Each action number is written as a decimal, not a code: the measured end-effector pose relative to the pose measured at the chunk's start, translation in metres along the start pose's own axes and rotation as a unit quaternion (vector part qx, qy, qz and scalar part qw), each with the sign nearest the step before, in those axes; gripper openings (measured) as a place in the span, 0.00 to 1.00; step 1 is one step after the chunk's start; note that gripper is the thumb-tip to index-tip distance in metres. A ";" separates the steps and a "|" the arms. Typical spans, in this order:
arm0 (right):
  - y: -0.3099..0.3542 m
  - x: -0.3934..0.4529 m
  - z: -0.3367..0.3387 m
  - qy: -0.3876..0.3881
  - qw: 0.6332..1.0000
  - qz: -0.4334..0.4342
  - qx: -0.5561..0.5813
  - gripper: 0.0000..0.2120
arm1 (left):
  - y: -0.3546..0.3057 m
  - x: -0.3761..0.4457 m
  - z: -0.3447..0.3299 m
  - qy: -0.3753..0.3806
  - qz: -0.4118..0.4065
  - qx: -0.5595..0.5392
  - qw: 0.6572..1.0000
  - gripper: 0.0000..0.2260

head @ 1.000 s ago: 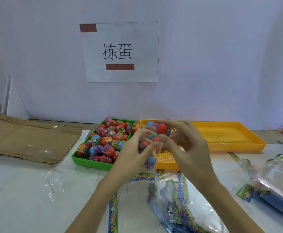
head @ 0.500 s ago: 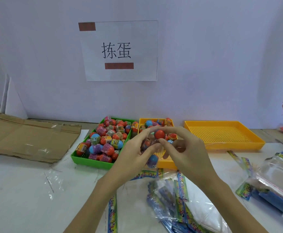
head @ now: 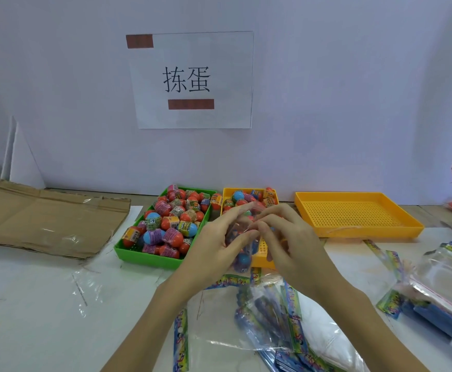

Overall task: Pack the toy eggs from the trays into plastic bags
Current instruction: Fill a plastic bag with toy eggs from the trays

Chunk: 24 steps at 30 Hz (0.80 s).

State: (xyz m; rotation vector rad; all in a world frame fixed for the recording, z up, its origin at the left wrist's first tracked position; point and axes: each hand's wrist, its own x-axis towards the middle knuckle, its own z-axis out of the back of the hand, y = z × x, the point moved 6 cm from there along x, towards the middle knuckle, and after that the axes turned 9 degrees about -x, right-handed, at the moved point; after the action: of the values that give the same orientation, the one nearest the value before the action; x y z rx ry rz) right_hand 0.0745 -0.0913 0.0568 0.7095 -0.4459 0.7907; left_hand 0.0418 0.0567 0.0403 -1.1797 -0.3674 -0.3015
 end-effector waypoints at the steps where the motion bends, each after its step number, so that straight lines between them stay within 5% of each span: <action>1: 0.001 -0.001 -0.001 0.004 1.000 0.003 -0.003 0.12 | 0.001 0.000 0.000 0.001 0.002 0.001 1.000 0.24; 5: 0.005 0.001 0.009 -0.045 0.999 0.011 0.026 0.11 | 0.005 0.002 0.004 -0.027 0.019 -0.035 0.999 0.24; 8: -0.005 0.001 0.019 -0.128 0.986 -0.075 0.071 0.11 | 0.007 0.003 0.013 -0.073 0.037 -0.092 0.992 0.23; 13: -0.017 -0.002 -0.003 -0.035 0.948 -0.195 0.250 0.10 | 0.006 0.002 0.006 -0.071 0.062 -0.186 0.978 0.19; 24: -0.034 -0.010 -0.006 -0.070 0.904 -0.287 0.308 0.02 | 0.017 0.002 0.009 -0.111 0.125 -0.256 0.952 0.13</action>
State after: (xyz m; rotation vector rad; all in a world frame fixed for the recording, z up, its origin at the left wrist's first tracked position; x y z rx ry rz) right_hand 0.0945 -0.1084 0.0325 1.4181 -0.0828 0.3031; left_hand 0.0490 0.0712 0.0302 -1.7618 -0.3398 -0.0376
